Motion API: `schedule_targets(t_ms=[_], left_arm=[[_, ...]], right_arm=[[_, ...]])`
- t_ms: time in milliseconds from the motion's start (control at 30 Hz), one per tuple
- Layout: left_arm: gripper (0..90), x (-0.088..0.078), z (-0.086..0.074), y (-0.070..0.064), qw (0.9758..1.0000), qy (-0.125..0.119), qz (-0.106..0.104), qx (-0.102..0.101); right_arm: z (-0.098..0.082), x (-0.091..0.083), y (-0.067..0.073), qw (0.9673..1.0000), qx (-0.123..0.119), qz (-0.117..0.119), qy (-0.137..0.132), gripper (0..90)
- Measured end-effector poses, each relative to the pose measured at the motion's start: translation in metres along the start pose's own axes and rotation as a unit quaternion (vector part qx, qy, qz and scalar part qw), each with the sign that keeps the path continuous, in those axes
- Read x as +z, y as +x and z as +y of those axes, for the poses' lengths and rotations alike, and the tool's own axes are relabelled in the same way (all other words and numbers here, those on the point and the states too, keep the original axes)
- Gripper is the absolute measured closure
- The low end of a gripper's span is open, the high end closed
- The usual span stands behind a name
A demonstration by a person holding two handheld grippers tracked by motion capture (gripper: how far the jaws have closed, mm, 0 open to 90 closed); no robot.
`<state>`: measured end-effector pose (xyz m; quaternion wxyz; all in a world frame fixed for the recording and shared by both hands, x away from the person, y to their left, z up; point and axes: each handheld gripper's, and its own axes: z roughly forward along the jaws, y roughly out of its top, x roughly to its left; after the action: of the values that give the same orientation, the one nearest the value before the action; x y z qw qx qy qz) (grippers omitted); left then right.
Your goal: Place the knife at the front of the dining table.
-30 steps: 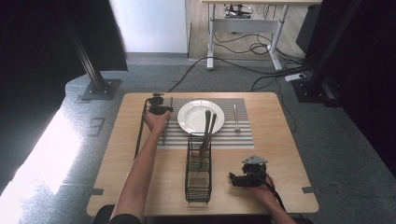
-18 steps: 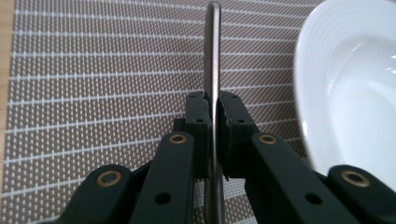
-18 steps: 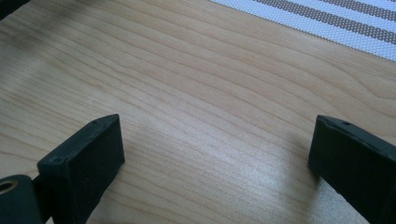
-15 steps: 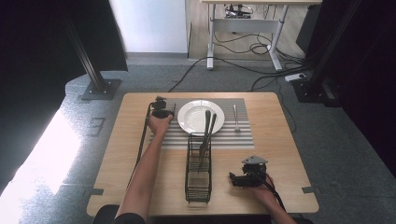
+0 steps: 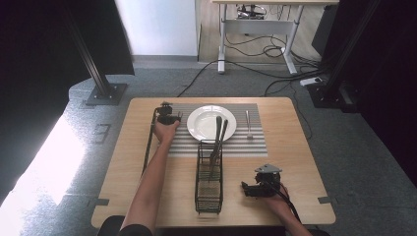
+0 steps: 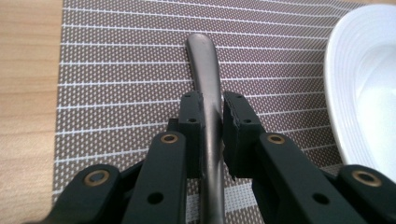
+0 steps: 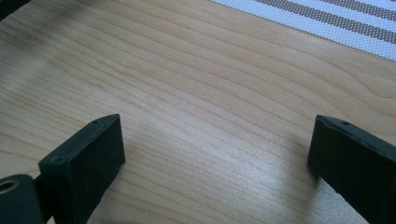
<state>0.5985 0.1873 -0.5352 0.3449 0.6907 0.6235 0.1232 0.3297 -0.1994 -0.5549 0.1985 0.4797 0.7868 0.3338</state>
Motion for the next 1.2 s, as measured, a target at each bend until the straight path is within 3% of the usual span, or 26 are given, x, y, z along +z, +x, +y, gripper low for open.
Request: schedule_targets(t_ms=[200,367,467,767,867,1000,1100,1200], left_arm=[[74.3,-0.005,-0.006,0.000,0.9998,0.000,-0.009,0.019],[73.9,-0.012,-0.014,-0.003,0.9988,0.006,0.000,0.050],[78.8,-0.012,-0.015,-0.006,0.9978,0.005,0.017,0.064],[79.9,-0.001,-0.004,-0.005,0.9983,-0.007,0.027,0.051],[79.9,0.003,-0.001,-0.004,0.9989,-0.012,0.025,0.038],[79.1,0.002,-0.002,-0.004,0.9988,-0.012,0.022,0.041],[63.3,-0.003,-0.004,-0.003,0.9987,-0.018,0.013,0.047],[59.5,-0.013,-0.006,-0.002,0.9985,-0.018,0.003,0.051]], right_arm=[[0.000,0.000,0.000,1.0000,0.001,0.000,-0.001,4.1],[-0.001,-0.001,0.001,1.0000,0.001,0.000,0.000,4.1],[-0.001,-0.001,0.001,1.0000,0.001,0.000,0.000,4.3],[-0.001,-0.001,0.001,1.0000,0.000,0.001,-0.001,4.2],[-0.001,-0.001,0.000,1.0000,-0.001,0.001,-0.001,4.2],[-0.001,-0.001,0.000,1.0000,-0.001,0.002,-0.001,4.3],[-0.001,-0.001,0.000,1.0000,-0.002,0.001,-0.001,4.4],[-0.001,-0.001,0.001,1.0000,-0.001,0.001,-0.001,4.4]])
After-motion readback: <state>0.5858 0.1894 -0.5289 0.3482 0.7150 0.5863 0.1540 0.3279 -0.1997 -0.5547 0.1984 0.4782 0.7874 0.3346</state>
